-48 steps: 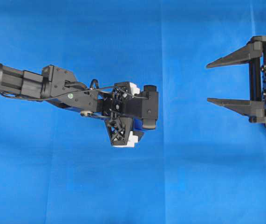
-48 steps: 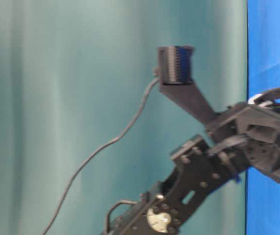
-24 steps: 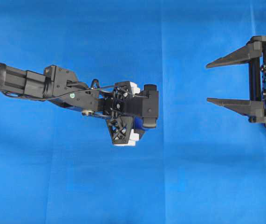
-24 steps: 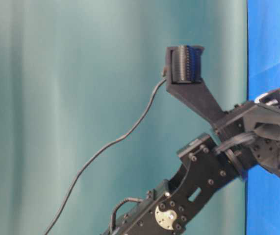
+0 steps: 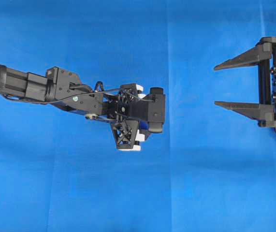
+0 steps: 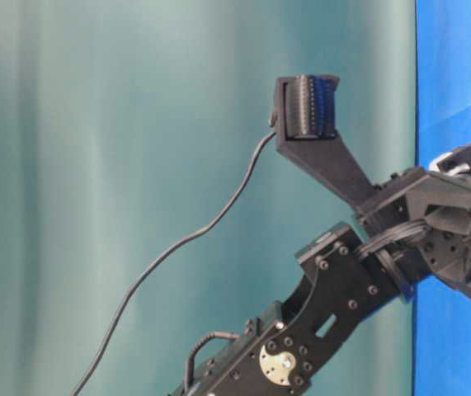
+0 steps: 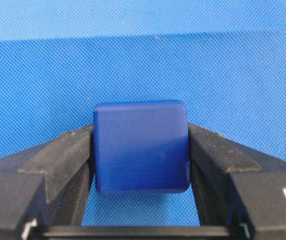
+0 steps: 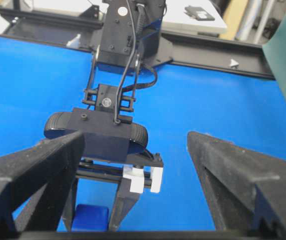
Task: Handover the blue block to the right arm after grasping it with the left arm, then place it in the designated position.
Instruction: 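Rotate the left gripper downward and lower it around the blue cube, then close the left gripper on the blue cube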
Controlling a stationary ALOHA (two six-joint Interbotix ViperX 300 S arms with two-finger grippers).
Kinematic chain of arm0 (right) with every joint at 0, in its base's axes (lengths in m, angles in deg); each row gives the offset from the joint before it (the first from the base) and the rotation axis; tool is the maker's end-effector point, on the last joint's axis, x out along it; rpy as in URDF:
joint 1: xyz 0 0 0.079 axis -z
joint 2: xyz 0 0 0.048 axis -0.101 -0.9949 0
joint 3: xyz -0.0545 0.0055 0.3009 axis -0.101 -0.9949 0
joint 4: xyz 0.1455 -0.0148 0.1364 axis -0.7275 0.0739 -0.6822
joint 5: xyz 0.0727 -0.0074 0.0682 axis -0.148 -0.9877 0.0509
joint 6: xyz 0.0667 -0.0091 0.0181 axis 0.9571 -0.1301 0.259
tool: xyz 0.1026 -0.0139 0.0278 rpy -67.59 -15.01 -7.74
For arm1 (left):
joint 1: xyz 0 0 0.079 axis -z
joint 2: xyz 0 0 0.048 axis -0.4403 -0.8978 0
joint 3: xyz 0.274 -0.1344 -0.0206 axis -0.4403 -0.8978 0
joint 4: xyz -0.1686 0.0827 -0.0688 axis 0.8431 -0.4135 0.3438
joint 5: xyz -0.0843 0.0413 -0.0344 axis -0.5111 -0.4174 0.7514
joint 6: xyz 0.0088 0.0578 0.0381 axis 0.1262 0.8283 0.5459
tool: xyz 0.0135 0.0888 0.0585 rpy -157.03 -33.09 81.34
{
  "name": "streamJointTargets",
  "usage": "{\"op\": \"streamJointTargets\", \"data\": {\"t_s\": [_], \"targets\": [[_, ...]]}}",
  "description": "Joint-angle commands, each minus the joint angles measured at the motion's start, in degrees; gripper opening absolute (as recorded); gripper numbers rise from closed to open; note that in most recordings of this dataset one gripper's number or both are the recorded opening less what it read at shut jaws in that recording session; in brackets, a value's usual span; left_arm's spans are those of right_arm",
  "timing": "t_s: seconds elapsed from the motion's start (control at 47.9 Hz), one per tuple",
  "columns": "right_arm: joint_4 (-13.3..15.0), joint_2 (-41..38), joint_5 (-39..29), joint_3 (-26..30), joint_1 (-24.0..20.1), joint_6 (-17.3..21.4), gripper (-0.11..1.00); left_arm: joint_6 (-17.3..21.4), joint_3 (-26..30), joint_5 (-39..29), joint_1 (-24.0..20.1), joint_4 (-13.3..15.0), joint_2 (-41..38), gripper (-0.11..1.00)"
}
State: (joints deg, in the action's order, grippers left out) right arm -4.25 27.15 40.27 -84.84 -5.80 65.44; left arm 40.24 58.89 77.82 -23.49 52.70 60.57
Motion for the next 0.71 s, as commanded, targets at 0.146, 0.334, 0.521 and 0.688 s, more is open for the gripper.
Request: {"op": "streamJointTargets", "data": {"t_s": [0.146,0.334,0.521,0.688], "targets": [[-0.09,-0.35,0.44,1.58,0.18,-0.09,0.97,-0.26,0.97,-0.88,-0.09,-0.09,2.29,0.49],[-0.18,-0.35,0.26,1.58,0.18,0.00,0.97,-0.70,1.14,-5.54,-0.09,-0.09,6.68,0.49],[-0.09,-0.35,0.18,1.67,0.18,0.00,0.97,-0.97,1.32,-10.55,0.00,-0.09,12.83,0.49],[-0.09,-0.35,0.09,1.67,0.18,0.00,0.97,-0.97,2.46,-14.77,0.00,-0.09,18.54,0.49]]}}
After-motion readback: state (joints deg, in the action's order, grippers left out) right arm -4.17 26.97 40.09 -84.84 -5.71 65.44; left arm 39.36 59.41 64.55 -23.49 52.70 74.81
